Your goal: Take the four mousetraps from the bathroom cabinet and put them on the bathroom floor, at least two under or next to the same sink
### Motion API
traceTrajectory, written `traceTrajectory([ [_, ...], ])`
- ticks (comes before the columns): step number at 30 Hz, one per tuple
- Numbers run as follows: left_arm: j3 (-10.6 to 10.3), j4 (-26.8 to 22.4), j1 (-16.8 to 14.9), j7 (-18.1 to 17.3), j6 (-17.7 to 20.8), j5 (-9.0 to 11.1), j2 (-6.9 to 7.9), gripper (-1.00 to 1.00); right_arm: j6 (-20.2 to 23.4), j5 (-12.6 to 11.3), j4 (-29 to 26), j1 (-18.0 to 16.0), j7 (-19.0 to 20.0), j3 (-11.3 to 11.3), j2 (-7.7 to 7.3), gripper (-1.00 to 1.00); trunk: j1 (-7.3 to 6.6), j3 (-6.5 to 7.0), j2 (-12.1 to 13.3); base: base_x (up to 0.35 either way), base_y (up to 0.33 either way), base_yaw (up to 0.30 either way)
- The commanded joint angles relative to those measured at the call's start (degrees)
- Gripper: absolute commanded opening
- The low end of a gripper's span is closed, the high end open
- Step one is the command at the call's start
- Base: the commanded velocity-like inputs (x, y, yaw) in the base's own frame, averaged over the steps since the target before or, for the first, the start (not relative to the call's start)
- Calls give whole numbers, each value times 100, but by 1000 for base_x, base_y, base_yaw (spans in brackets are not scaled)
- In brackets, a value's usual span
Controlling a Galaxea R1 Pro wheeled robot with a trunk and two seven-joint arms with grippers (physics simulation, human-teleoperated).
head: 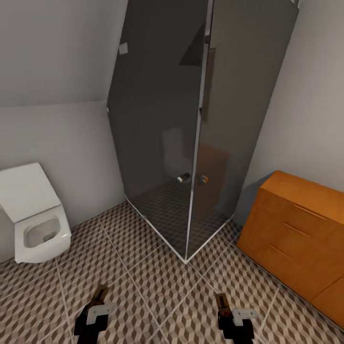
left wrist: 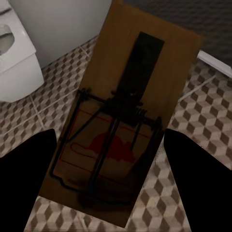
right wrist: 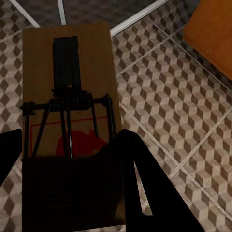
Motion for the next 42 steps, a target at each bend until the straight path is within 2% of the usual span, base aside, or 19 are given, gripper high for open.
traceTrajectory([
  [1,-47,-20,-14,55,-12,-6,-1,-100,-9,-7,3,-5,-65,48,-4,-100,4,-12,-13,0,0,254],
  [42,-46,-20,-14,55,1,-5,-3,-100,-9,-7,4,-5,-65,48,-4,-100,4,-12,-13,0,0,254],
])
